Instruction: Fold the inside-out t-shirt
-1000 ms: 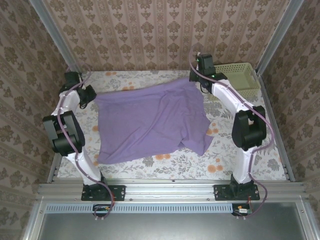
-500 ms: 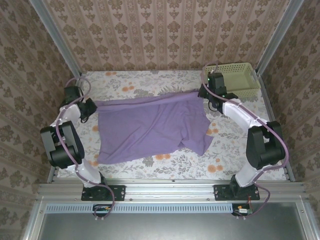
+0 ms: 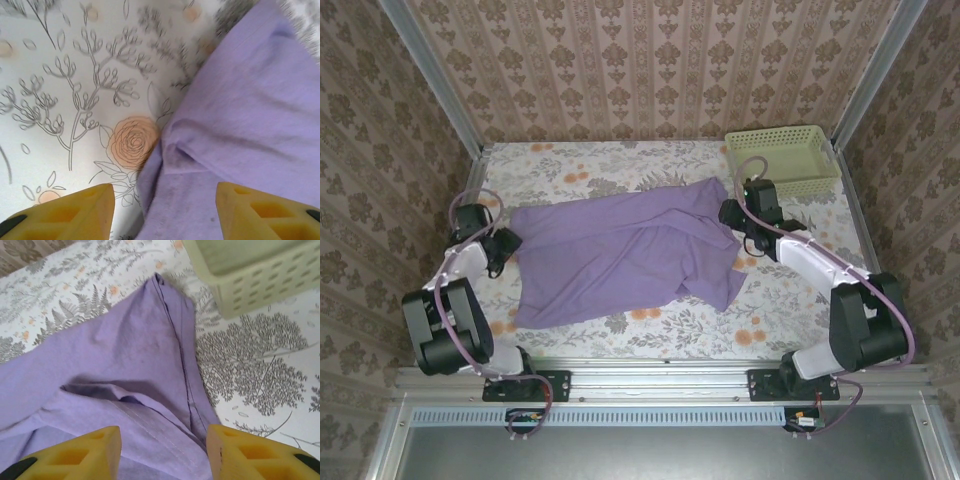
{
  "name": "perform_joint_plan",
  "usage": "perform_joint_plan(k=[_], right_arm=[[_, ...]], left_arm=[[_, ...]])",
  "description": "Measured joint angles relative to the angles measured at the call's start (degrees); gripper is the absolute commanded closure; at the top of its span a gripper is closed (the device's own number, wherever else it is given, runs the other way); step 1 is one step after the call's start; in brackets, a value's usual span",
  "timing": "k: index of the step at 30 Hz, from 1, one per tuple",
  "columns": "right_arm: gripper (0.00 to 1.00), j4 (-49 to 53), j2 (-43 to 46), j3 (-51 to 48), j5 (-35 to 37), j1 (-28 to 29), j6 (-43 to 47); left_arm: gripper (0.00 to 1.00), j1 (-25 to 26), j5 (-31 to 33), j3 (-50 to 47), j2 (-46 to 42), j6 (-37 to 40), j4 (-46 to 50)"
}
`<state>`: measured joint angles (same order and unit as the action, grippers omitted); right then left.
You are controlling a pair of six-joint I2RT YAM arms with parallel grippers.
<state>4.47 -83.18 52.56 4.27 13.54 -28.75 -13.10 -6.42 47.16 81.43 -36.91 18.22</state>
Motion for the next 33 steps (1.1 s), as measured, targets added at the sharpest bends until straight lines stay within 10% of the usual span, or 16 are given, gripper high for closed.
perform_joint_plan(k=[18, 33], right_arm=[[0.48, 16.4, -46.2, 48.0, -3.3, 3.6, -2.6], [0.49, 23.8, -55.7, 61.9, -4.0, -0.8, -12.0]], left_arm=[[0.44, 8.6, -5.7, 21.7, 27.3, 0.9, -1.4], [0.45, 5.5, -9.7, 25.8, 33.2, -3.0, -7.0]])
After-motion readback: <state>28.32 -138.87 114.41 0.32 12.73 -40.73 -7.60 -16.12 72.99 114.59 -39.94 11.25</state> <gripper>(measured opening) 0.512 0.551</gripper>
